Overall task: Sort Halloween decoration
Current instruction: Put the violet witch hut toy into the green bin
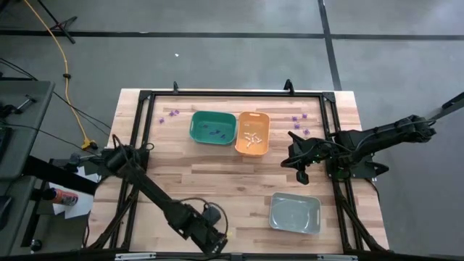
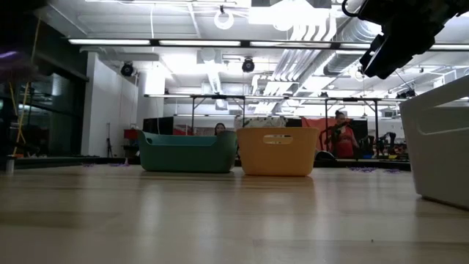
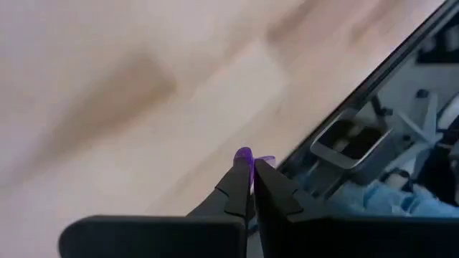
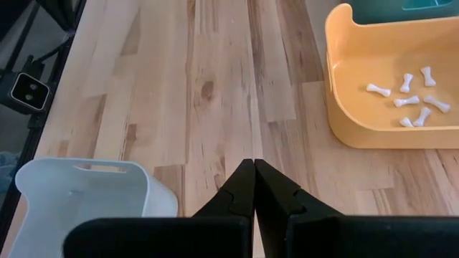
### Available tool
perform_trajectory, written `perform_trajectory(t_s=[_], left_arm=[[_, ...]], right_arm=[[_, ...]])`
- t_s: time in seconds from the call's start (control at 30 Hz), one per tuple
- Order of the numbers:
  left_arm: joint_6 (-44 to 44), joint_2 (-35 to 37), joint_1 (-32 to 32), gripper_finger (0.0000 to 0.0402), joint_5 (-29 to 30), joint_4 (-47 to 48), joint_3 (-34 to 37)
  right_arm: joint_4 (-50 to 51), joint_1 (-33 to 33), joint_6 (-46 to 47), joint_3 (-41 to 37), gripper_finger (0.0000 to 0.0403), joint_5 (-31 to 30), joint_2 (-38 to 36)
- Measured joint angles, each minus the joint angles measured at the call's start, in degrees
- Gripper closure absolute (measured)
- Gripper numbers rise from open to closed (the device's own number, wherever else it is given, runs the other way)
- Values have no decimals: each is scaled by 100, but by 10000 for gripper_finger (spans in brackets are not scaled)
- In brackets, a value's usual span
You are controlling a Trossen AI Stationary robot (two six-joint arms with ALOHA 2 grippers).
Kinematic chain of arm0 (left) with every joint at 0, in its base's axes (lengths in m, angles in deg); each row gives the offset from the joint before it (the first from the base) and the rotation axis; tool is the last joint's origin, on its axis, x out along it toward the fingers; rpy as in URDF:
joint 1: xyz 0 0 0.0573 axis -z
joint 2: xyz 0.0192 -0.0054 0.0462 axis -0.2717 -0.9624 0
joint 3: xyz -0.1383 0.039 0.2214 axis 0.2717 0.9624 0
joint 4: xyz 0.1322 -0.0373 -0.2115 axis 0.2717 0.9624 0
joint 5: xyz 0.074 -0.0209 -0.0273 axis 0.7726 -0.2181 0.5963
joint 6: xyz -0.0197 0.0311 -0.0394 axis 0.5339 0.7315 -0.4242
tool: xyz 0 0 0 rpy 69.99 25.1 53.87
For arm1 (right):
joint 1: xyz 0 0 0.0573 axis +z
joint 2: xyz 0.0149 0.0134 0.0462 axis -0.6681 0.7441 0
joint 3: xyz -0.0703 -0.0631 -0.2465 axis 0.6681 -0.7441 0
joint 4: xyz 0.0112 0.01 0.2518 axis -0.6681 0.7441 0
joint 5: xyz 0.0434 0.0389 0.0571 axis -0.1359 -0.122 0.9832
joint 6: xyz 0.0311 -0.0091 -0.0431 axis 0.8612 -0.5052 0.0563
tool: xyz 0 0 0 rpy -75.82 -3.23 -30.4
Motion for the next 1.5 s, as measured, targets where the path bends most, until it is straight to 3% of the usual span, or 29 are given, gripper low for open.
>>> perform_trajectory(t_s=[0.1, 0.3, 0.57, 0.7, 0.87, 1.0, 1.1, 1.23, 1.5], left_arm=[[702, 438, -252, 401, 345, 24, 2], [2996, 1554, -1058, 401, 1126, 455, 0], [6672, 3023, -2213, 401, 2335, 795, -7], [7749, 3817, -2806, 401, 2144, 436, 452], [8232, 5193, -3452, 401, 1106, -1313, 2318], [8182, 6049, -3929, 401, 200, -3241, 3862], [7873, 6393, -4219, 401, -469, -4318, 4568], [7527, 6576, -4406, 401, -1020, -4719, 4860], [7451, 6600, -4406, 401, -1083, -4832, 4858]], right_arm=[[-3, 0, 1, 1, 402, -1, 0], [-529, 0, 1, 1, 402, -1, 2], [-2882, -2, -571, 2, 402, -2, 2], [-4306, -81, -997, 7, 402, 2, 0], [-5311, -355, -1048, 7, 402, -240, 0], [-5357, -549, -984, 7, 402, -621, 13], [-5385, -672, -671, 7, 402, -822, 150], [-5548, -799, -417, 7, 402, -835, 456], [-5626, -922, -213, 7, 402, -828, 863]])
